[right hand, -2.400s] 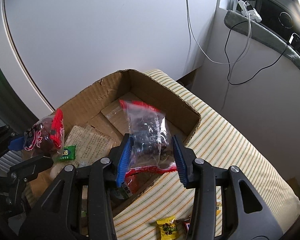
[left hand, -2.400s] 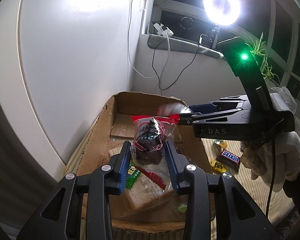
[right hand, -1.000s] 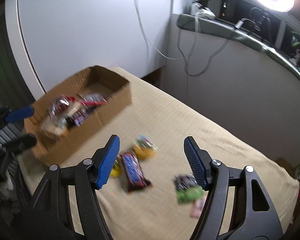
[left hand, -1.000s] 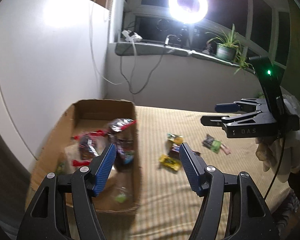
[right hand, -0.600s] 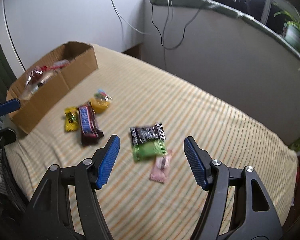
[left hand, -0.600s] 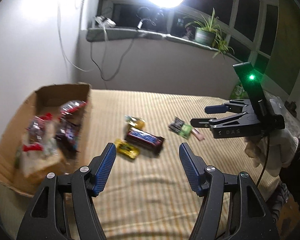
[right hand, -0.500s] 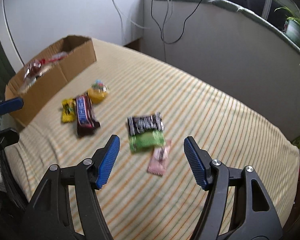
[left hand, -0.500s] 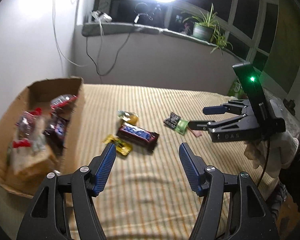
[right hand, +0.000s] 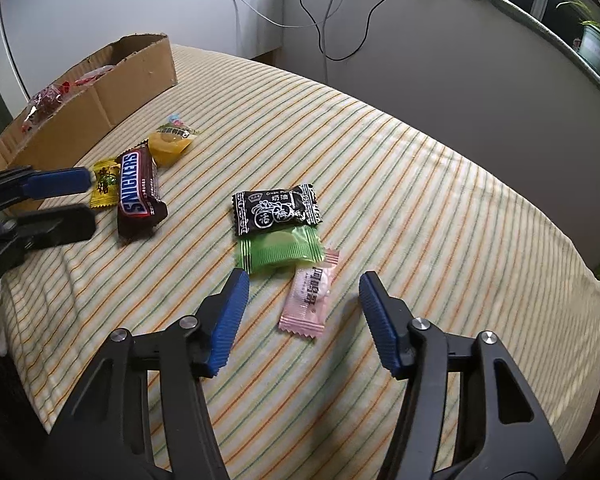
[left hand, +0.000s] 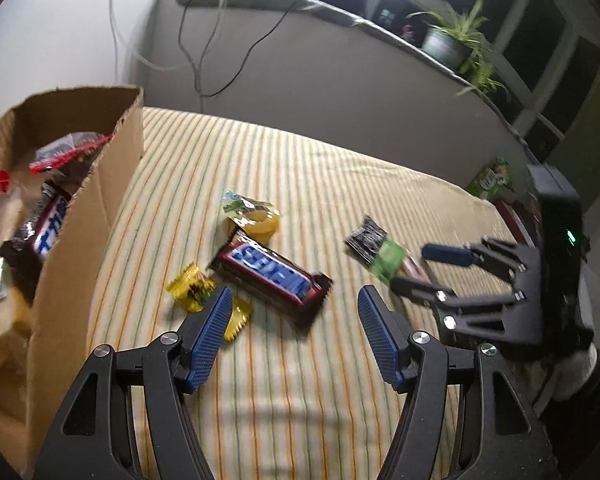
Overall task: Organize snacks
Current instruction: 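Grasp the Snickers bar with the left gripper while the right gripper grasps the pink candy packet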
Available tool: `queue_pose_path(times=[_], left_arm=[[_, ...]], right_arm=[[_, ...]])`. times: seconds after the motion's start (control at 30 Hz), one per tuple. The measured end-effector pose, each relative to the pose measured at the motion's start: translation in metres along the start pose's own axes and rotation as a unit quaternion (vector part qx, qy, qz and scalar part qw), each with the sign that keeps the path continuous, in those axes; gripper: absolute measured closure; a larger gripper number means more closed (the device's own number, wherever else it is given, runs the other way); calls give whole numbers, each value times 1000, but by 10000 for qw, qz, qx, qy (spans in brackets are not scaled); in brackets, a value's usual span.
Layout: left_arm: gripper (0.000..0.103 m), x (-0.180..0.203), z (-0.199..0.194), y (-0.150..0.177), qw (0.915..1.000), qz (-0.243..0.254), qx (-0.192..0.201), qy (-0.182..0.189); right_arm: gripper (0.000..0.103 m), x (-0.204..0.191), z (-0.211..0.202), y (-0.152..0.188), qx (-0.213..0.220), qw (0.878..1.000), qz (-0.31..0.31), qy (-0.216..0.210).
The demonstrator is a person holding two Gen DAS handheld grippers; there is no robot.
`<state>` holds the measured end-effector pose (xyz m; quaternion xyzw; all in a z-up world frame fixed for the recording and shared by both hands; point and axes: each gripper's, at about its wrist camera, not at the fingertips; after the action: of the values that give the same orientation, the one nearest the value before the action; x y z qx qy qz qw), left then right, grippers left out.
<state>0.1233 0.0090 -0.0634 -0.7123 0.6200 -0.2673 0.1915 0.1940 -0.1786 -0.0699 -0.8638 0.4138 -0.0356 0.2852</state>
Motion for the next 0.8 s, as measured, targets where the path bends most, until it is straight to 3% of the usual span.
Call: queue_pose_path(times=[0.27,0.37,0.43,0.6,0.7,0.8], left_arm=[[40,13,23,-9,9993,139,-71,-345],[45,20,27,-6,9982,340,-56,-486],[58,22,26,-6,9977,428,-32,-521],[73,25,24,-2,9967,637,-8,-500],[75,28,23,0,9962,725,18,-482],[76,31,22,1,9962,750,47,-451]], right_arm=[[43,5,6,-2,40,9999,78,-63],[51,5,6,-3,32,9999,65,-109],[56,6,5,-2,25,9999,55,-110],[70,12,4,-2,36,9998,111,-130],[82,14,3,-2,23,9998,169,-113],[82,13,1,1,3,9998,159,-89]])
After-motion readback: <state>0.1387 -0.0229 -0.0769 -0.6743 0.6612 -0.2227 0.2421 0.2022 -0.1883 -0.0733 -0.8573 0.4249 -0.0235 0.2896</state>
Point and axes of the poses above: each gripper's, at about its wrist camera, not at the fingertips, and z roughly the way its jaws point, x to its right, y to its underside, and after that the axes turned 15 degrees about -y, right-handed
